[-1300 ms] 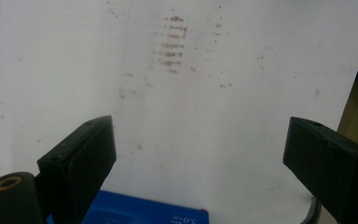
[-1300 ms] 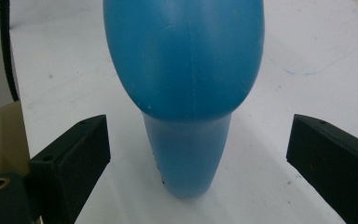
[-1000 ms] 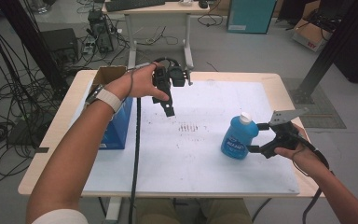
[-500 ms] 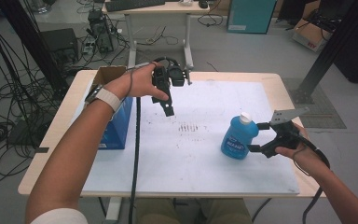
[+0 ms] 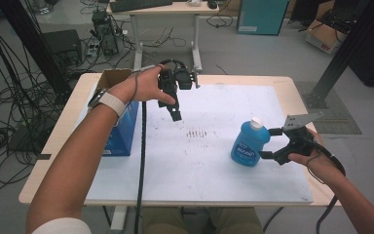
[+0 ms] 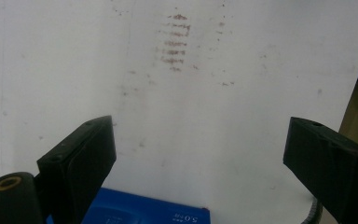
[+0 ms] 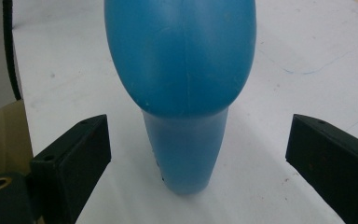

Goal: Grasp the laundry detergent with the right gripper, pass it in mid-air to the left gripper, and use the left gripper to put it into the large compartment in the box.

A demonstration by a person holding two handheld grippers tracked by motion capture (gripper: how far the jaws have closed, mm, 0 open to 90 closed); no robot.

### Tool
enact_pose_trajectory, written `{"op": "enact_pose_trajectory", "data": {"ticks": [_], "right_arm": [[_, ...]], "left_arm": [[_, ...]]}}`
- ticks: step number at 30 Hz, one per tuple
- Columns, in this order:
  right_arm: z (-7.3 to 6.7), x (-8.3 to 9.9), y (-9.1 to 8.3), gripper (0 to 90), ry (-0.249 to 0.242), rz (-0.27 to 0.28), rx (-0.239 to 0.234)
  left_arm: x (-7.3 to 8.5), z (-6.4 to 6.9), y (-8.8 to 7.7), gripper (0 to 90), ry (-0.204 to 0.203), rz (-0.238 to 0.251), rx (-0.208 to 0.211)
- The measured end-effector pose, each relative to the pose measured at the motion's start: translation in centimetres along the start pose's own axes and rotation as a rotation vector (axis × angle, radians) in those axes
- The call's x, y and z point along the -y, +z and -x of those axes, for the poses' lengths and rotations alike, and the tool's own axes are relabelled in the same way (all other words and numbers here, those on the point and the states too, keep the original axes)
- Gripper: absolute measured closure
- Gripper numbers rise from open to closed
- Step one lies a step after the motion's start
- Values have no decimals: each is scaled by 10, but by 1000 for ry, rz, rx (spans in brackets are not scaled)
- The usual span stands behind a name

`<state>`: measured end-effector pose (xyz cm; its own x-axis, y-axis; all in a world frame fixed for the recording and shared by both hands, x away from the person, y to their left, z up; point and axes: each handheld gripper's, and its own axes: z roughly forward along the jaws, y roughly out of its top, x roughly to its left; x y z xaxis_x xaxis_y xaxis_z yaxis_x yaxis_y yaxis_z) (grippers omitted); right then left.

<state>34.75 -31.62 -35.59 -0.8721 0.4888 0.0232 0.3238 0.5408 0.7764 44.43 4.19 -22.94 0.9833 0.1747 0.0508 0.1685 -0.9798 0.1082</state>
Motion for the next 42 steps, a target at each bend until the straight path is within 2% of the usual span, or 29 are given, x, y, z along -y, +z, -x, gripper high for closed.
{"op": "enact_pose_trajectory", "data": {"ticks": [42], "right_arm": [[0, 1, -2, 63, 9, 0, 9]], "left_arm": [[0, 0, 0, 91, -3, -1, -6]]}}
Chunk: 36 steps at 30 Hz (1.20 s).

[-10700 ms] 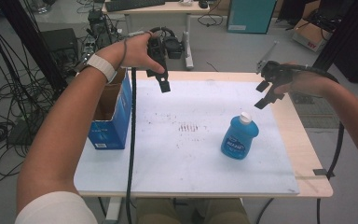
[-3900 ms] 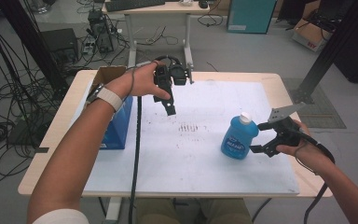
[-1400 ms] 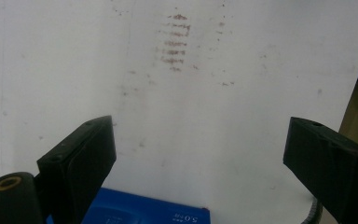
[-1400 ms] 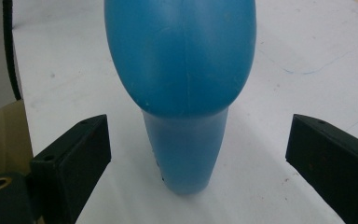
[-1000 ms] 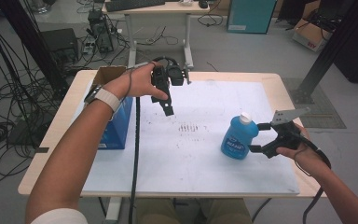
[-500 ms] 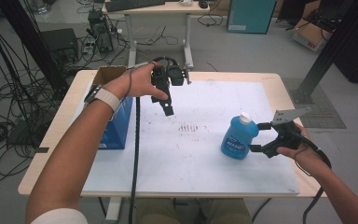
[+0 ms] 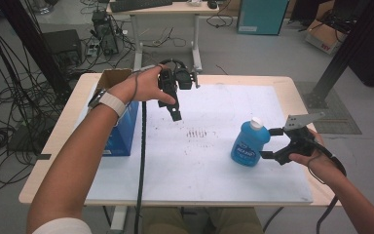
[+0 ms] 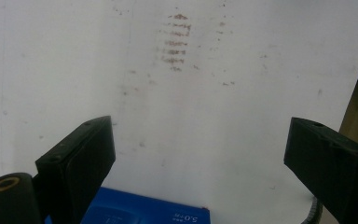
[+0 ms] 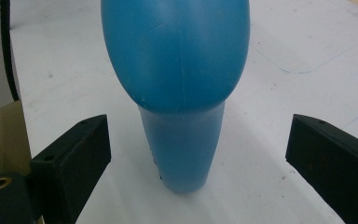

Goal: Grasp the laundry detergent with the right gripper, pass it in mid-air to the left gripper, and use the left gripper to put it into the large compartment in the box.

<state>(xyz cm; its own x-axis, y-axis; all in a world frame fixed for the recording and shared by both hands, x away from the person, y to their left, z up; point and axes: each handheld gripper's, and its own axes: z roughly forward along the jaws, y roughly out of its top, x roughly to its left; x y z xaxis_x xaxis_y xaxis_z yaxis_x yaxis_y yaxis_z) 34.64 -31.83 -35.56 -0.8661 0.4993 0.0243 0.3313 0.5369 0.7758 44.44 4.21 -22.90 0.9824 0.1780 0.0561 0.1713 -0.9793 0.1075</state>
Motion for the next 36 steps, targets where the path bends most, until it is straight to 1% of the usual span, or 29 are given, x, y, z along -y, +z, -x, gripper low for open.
{"op": "enact_pose_trajectory", "data": {"ticks": [1, 3, 4, 5, 6, 12, 14, 15, 20, 35, 36], "right_arm": [[0, 0, 0, 63, -1, 0, 0], [0, 0, 0, 63, -1, 1, 0], [0, 0, 0, 63, 0, 2, 0], [0, 0, 0, 63, -1, 2, 0], [0, 0, 0, 63, -3, 2, -1], [-1, 0, 1, 63, -8, 2, -1], [-1, 0, 1, 63, -5, 2, -1], [-1, 0, 1, 63, -4, 3, -1], [-1, 0, 1, 63, -3, 8, 0], [-1, 1, 0, 64, 9, 6, 4], [0, 1, 0, 63, 0, 4, 2]], "left_arm": [[0, 0, 0, 91, 5, 2, -7], [0, 0, 0, 91, -3, 3, 2], [1, 0, 1, 91, -8, 7, -1], [1, 0, 0, 91, -7, 6, 0], [0, 0, 0, 91, 3, 3, -4], [1, 1, -1, 91, -6, 2, 0], [1, 1, -1, 91, -6, 1, 2], [1, 1, -1, 92, 1, -4, 1], [1, 1, 0, 91, -6, 2, 2], [0, 0, 0, 92, -2, -2, 4], [0, 0, 0, 91, -2, 2, -1]]}}
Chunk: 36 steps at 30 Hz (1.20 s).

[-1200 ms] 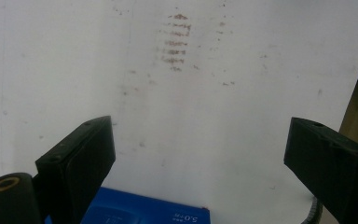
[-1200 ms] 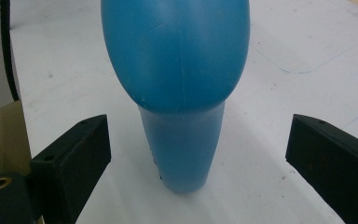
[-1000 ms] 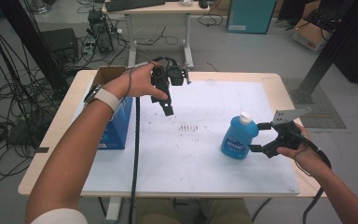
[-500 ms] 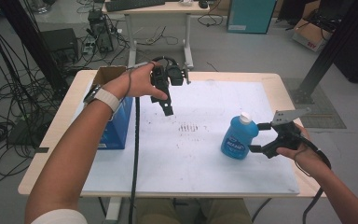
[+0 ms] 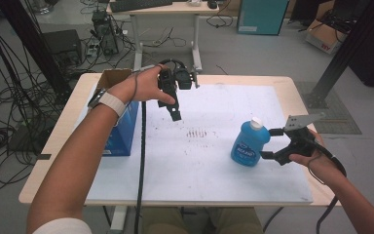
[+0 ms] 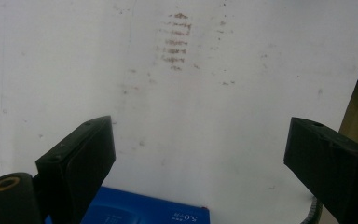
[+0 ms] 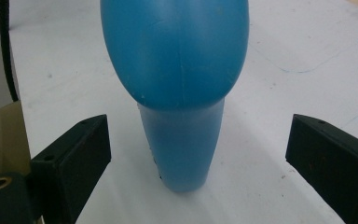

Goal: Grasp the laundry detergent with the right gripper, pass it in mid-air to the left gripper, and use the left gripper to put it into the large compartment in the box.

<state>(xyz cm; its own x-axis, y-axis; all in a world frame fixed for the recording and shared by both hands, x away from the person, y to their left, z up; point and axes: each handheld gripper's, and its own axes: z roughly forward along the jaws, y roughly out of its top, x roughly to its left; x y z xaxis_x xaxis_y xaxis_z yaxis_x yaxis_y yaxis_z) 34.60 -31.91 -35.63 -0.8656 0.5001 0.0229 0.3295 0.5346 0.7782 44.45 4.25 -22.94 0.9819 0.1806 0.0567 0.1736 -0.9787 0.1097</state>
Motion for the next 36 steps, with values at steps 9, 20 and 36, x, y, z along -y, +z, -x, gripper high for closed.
{"op": "enact_pose_trajectory", "data": {"ticks": [9, 20, 36], "right_arm": [[0, 0, -1, 64, 4, 2, 1], [0, 0, -1, 64, 5, 7, 1], [-1, 0, 0, 64, 4, 6, 2]], "left_arm": [[0, 0, 1, 92, -6, 1, -4], [2, 0, 0, 92, -7, 1, 1], [3, -1, 0, 92, -5, -5, 1]]}}
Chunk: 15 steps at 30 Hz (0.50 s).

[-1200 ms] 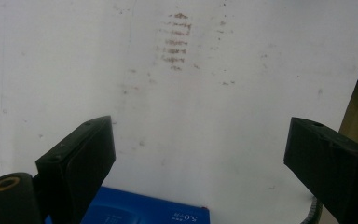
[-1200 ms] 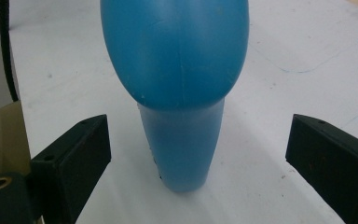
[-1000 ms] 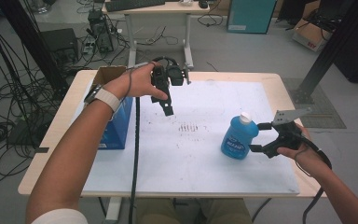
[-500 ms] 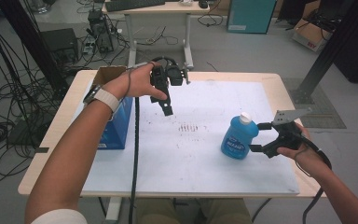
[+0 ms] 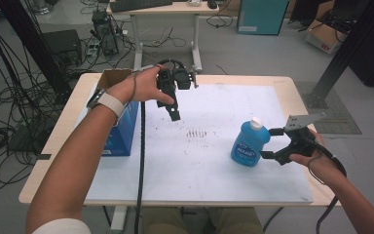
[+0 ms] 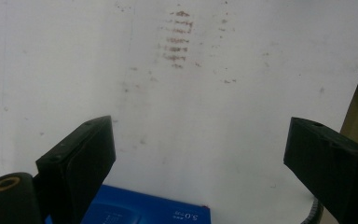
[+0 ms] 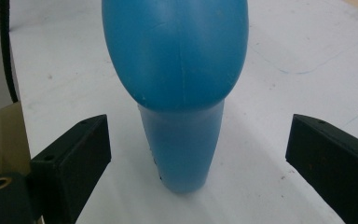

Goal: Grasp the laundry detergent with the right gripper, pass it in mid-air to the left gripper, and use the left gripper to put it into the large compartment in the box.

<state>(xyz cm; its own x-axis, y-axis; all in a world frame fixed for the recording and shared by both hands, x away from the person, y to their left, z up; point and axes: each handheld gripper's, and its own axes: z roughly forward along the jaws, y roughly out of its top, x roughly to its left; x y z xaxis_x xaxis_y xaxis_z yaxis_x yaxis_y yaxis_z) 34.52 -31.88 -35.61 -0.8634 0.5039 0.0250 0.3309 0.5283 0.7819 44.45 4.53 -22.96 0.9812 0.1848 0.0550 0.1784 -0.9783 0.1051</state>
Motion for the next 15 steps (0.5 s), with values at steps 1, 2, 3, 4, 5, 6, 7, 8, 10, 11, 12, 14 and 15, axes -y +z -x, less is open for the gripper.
{"op": "enact_pose_trajectory", "data": {"ticks": [1, 2, 3, 4, 5, 6, 7, 8, 10, 11, 12, 14, 15], "right_arm": [[0, 0, 0, 64, 1, 0, 0], [0, 0, 0, 64, 2, -1, 0], [0, 0, 0, 64, 0, -1, 0], [0, 0, 0, 64, -2, 0, 0], [0, 0, 0, 64, -2, -1, -1], [0, 0, 0, 64, -1, -2, -1], [0, -1, 0, 64, -4, -3, -1], [0, -1, 0, 64, -6, -3, -1], [0, 0, 0, 64, -1, -2, 0], [0, 0, 0, 64, 0, -1, 1], [1, 0, 0, 64, 0, -1, 1], [1, 0, 0, 63, -3, -3, 0], [1, 0, 0, 64, -3, -3, 0]], "left_arm": [[0, 0, 0, 92, -1, 1, 0], [0, 0, 0, 92, 0, 0, 1], [0, 0, 0, 92, 0, 0, 1], [0, 0, 0, 92, 0, 0, 1], [0, 0, 0, 92, 1, -1, 1], [0, 0, 0, 92, 0, 0, 1], [0, 0, 0, 92, 0, 0, 1], [0, 0, 0, 92, 1, -1, 2], [0, -1, 0, 92, 0, 0, 2], [0, -1, 0, 92, -1, 0, 2], [0, -1, 0, 92, -1, 0, 2], [0, -1, 0, 92, 0, 0, 1], [0, -1, 0, 92, 1, -1, 1]]}}
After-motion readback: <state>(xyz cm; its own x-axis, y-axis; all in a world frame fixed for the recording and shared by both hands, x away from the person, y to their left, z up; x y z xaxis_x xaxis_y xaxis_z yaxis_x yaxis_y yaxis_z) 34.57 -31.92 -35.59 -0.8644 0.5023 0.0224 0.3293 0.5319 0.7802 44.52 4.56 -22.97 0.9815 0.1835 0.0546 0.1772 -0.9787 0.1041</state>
